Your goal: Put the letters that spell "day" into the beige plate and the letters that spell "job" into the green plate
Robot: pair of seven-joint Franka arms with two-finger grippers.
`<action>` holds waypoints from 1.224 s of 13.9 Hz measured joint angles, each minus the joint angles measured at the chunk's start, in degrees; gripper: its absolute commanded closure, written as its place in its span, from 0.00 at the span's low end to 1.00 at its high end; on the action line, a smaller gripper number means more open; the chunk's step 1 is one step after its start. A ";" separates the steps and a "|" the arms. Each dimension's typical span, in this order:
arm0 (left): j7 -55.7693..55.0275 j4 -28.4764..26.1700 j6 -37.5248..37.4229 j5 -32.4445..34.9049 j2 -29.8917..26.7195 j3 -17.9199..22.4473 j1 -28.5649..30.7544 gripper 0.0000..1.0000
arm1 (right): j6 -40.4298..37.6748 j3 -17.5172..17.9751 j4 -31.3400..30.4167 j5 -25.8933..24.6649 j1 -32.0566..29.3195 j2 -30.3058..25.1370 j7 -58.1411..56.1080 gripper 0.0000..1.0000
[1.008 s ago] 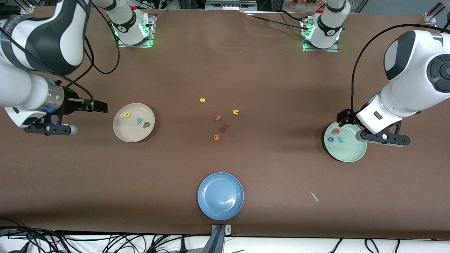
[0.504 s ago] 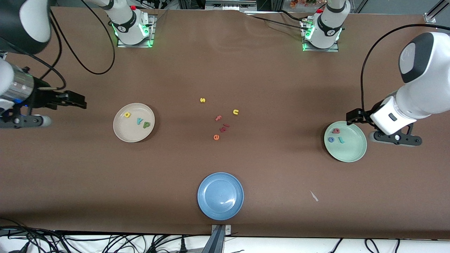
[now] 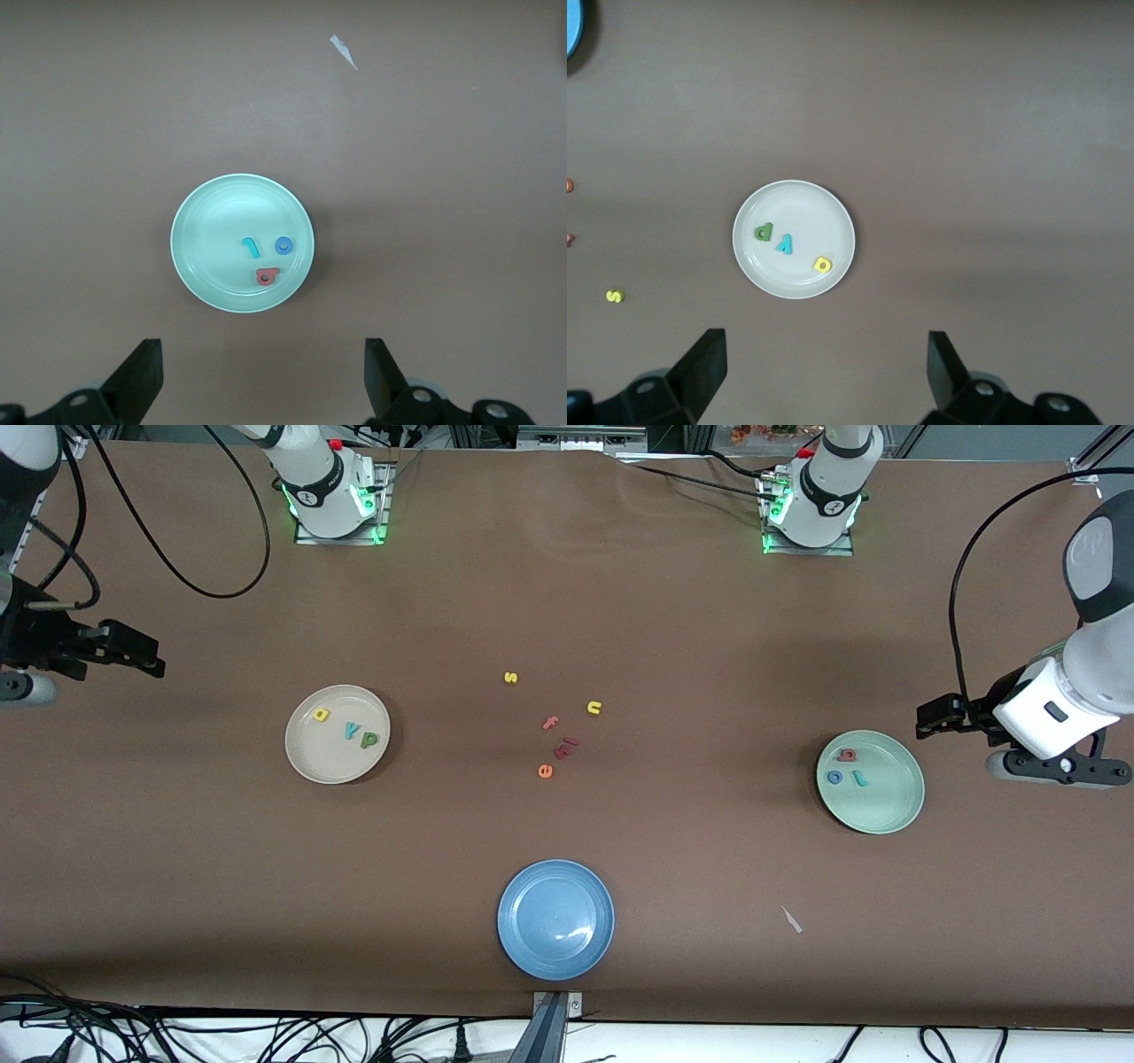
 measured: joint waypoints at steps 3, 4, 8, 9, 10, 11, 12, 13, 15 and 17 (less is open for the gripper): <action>0.00 -0.01 -0.43 -2.12 -1.84 0.06 -0.45 0.01 | 3.14 8.01 -7.07 -0.80 -6.58 -5.60 0.13 0.00; 0.02 -0.01 -0.66 -2.47 -2.52 0.49 -1.02 0.01 | 3.50 8.90 -7.99 -0.81 -7.56 -6.39 0.17 0.00; 0.46 0.00 -2.62 -3.67 -5.46 5.11 -5.61 0.00 | 4.43 9.29 -8.46 -0.81 -9.21 -6.61 0.16 0.00; 0.74 0.00 -2.77 -3.85 -5.73 5.37 -5.60 0.00 | 4.49 9.55 -8.46 -0.81 -9.47 -6.59 0.16 0.00; 0.96 -0.01 -2.83 -3.86 -5.76 5.60 -5.59 0.00 | 4.52 10.17 -8.46 -0.81 -10.23 -6.53 0.16 0.00; 1.05 -0.11 -2.85 -3.87 -5.73 5.72 -5.59 0.00 | 4.53 10.60 -8.47 -0.81 -10.87 -6.46 0.16 0.00; 1.07 -0.20 -2.86 -3.87 -5.72 5.76 -5.59 0.00 | 4.56 10.84 -8.47 -0.81 -11.22 -6.42 0.16 0.00; 1.08 -0.22 -2.86 -3.87 -5.70 5.76 -5.60 0.00 | 4.62 10.90 -8.47 -0.81 -11.32 -6.41 0.16 0.00; 1.09 -0.23 -2.87 -3.87 -5.70 5.76 -5.60 0.00 | 4.69 11.05 -8.47 -0.81 -11.37 -6.37 0.16 0.00; 1.09 -0.24 -2.89 -3.87 -5.63 5.76 -5.60 0.00 | 4.72 11.16 -8.47 -0.81 -11.37 -6.31 0.16 0.00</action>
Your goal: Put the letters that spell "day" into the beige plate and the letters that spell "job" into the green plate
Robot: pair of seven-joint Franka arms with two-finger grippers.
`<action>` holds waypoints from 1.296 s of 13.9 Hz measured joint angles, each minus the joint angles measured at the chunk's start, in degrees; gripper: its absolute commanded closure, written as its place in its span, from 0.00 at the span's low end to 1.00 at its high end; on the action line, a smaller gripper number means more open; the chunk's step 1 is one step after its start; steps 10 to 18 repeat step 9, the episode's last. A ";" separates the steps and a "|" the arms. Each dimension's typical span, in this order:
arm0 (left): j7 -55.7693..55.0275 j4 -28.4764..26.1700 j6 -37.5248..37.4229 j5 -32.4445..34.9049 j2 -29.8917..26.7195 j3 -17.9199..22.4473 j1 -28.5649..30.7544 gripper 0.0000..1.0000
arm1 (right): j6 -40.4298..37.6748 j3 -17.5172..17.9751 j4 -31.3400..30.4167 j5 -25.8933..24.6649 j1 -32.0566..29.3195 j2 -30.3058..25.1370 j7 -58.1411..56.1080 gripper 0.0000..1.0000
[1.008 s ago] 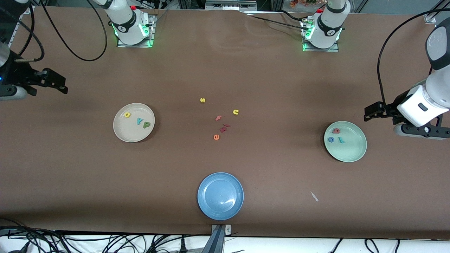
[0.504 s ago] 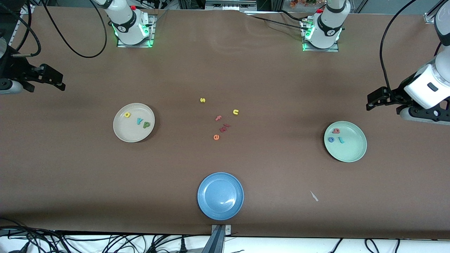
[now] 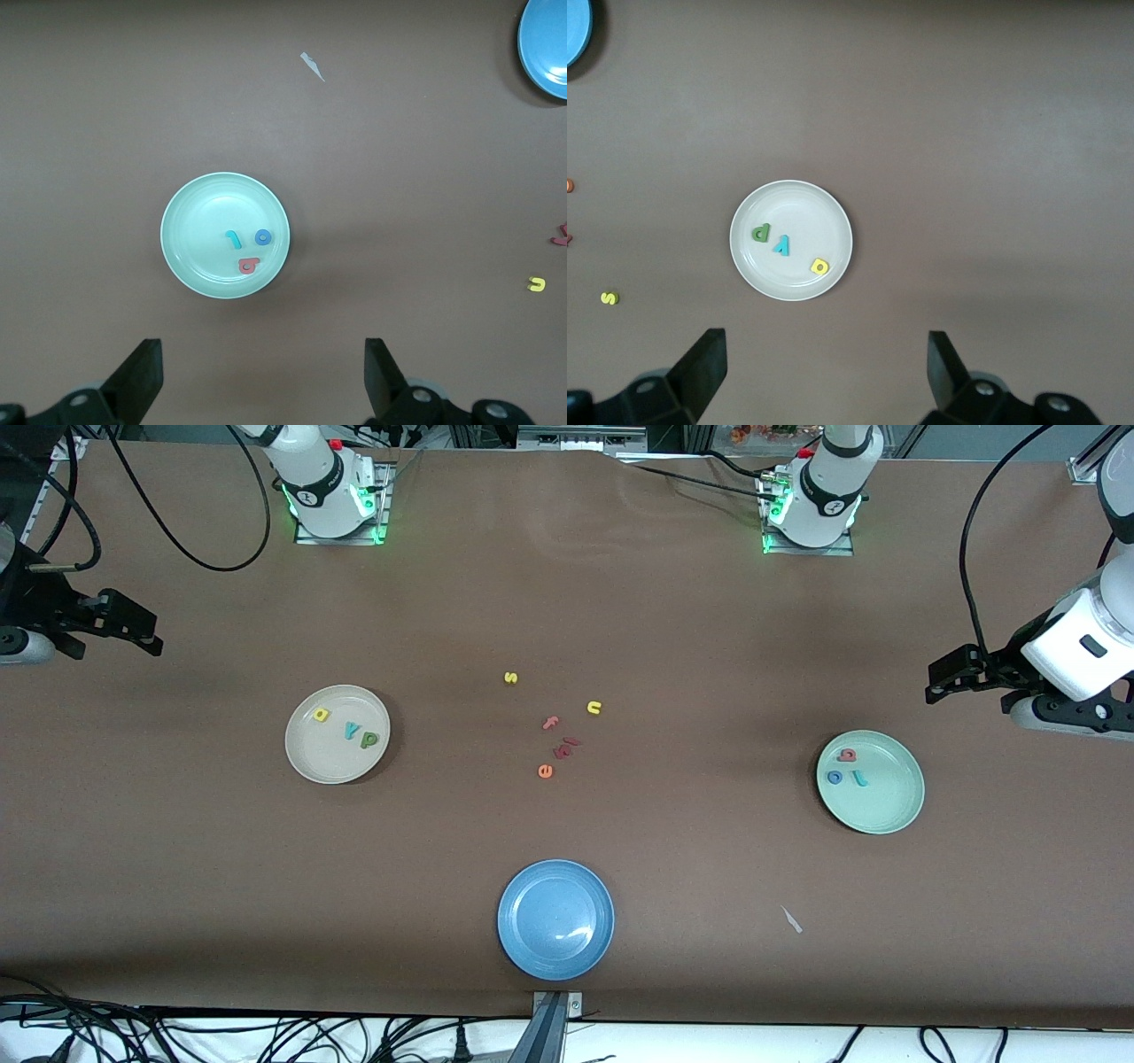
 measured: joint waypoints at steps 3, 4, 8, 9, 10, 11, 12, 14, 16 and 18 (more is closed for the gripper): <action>0.14 -0.15 -0.03 0.00 0.29 0.18 0.03 0.00 | 0.05 0.09 0.11 0.01 0.00 0.54 0.00 0.00; 0.62 -0.23 -0.03 0.00 0.35 0.30 0.14 0.00 | 0.06 0.13 0.23 0.01 0.00 0.71 0.00 0.00; 1.75 -0.29 -0.03 0.00 0.36 0.38 0.41 0.00 | 0.02 0.34 0.42 0.01 0.00 0.91 0.00 0.00; 2.30 -0.32 -0.04 0.00 0.36 0.38 0.43 0.00 | 0.02 0.41 0.43 0.01 0.00 0.93 0.00 0.00; 2.30 -0.32 -0.04 0.00 0.36 0.38 0.43 0.00 | 0.02 0.41 0.43 0.01 0.00 0.93 0.00 0.00; 2.30 -0.32 -0.04 0.00 0.36 0.38 0.43 0.00 | 0.02 0.41 0.43 0.01 0.00 0.93 0.00 0.00; 2.30 -0.32 -0.04 0.00 0.36 0.38 0.43 0.00 | 0.02 0.41 0.43 0.01 0.00 0.93 0.00 0.00; 2.30 -0.32 -0.04 0.00 0.36 0.38 0.43 0.00 | 0.02 0.41 0.43 0.01 0.00 0.93 0.00 0.00; 2.30 -0.32 -0.04 0.00 0.36 0.38 0.43 0.00 | 0.02 0.41 0.43 0.01 0.00 0.93 0.00 0.00; 2.30 -0.32 -0.04 0.00 0.36 0.38 0.43 0.00 | 0.02 0.41 0.43 0.01 0.00 0.93 0.00 0.00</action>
